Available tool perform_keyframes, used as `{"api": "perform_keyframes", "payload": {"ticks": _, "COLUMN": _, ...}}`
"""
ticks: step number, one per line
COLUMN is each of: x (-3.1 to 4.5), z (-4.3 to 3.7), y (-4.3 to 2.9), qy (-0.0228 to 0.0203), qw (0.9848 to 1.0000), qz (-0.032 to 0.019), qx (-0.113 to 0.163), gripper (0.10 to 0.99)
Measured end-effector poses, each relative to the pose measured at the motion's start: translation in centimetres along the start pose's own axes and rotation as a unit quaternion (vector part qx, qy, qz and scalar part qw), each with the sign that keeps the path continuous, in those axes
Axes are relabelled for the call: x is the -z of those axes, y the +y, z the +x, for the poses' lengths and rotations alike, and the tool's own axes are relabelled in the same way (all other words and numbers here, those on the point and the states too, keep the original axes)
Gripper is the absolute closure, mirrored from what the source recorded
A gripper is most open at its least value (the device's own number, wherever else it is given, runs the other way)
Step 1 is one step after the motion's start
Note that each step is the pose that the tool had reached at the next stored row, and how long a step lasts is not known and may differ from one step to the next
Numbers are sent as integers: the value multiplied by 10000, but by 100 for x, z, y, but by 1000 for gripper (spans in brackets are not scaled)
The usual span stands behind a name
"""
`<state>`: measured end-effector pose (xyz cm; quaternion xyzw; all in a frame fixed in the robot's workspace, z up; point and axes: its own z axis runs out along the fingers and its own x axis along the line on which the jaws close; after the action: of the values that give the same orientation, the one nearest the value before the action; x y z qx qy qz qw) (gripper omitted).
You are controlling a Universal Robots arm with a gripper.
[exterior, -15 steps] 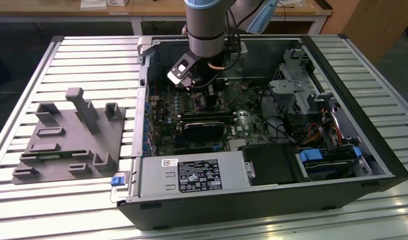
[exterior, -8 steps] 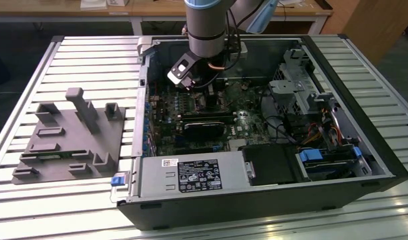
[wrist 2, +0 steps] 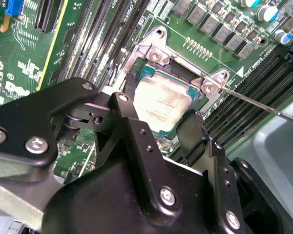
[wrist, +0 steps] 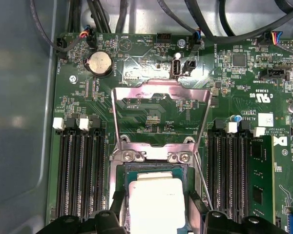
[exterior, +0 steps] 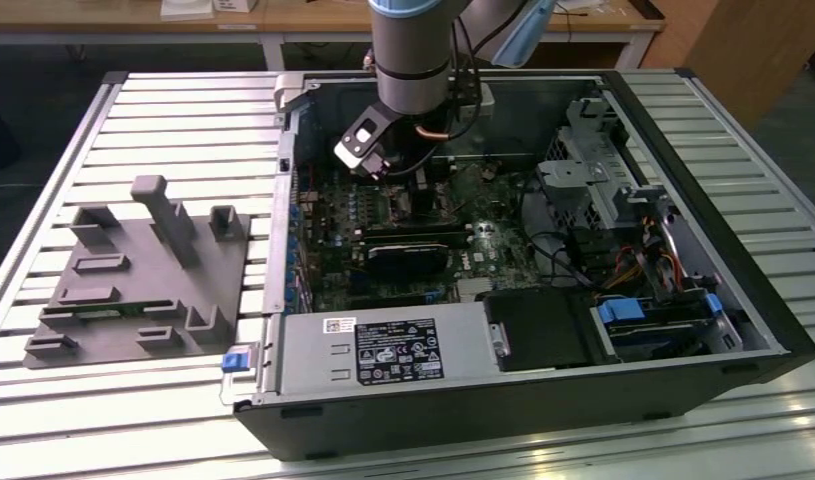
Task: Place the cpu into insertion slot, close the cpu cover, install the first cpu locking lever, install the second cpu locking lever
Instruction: 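Place the cpu into insertion slot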
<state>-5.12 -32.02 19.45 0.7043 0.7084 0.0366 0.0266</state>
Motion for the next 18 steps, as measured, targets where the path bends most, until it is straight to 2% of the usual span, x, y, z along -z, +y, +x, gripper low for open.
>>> {"api": "perform_keyframes", "payload": {"ticks": 8, "x": 3, "z": -1, "y": 0, "qy": -3, "qw": 10000, "qz": 1, "qx": 0, "gripper": 490}}
{"api": "perform_keyframes", "payload": {"ticks": 9, "x": 4, "z": -1, "y": 0, "qy": -2, "qw": 10000, "qz": 2, "qx": 0, "gripper": 553}}
{"api": "perform_keyframes", "payload": {"ticks": 16, "x": 24, "z": 0, "y": 2, "qy": 0, "qw": 10000, "qz": 0, "qx": -9, "gripper": 561}}
{"api": "perform_keyframes", "payload": {"ticks": 18, "x": 24, "z": 0, "y": 2, "qy": -9, "qw": 10000, "qz": -1, "qx": -90, "gripper": 561}}
